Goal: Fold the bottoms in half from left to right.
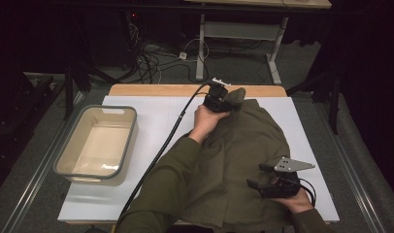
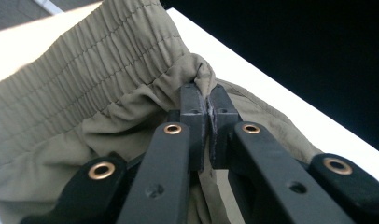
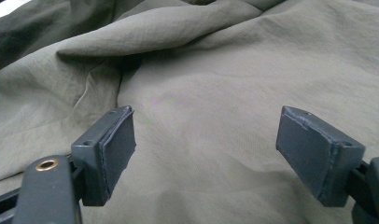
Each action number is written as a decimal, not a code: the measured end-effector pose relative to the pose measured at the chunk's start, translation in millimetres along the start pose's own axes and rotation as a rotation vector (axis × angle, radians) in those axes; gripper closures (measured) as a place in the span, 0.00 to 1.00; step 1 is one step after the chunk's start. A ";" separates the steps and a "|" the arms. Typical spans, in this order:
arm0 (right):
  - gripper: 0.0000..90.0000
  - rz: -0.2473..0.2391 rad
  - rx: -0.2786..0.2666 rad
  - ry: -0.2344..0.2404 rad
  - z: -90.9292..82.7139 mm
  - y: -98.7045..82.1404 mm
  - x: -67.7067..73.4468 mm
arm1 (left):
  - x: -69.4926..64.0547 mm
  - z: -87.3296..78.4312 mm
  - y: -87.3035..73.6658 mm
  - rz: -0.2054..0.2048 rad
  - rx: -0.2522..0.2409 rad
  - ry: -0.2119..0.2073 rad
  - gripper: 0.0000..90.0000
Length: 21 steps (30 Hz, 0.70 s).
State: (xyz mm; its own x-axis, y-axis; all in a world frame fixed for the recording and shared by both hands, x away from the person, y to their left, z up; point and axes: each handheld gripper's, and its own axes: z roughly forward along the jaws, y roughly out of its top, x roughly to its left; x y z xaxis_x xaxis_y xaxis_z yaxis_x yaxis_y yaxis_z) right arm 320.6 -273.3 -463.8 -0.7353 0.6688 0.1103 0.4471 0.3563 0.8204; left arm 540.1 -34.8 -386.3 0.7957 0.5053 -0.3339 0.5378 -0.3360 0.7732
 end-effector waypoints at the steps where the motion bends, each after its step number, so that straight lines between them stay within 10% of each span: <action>1: 0.23 -0.001 -0.001 0.001 0.0 0.0 -0.1 | -0.7 3.8 -0.4 0.000 0.005 -0.002 0.95; 12: 0.23 -0.002 0.000 0.006 0.2 0.2 -0.1 | -7.7 44.2 -7.9 -0.021 0.062 -0.007 0.93; 21: 0.23 -0.002 0.001 0.006 0.5 0.0 -0.2 | -16.0 28.2 -2.0 0.022 0.086 0.029 0.54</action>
State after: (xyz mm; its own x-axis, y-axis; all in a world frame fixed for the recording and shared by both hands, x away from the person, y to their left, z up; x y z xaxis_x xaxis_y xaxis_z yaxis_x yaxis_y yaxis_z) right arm 321.0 -273.1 -464.1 -0.7393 0.6641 0.1118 0.4460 0.3585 0.8201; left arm 534.2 -64.6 -397.7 0.7998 0.5194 -0.3009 0.5433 -0.4132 0.7308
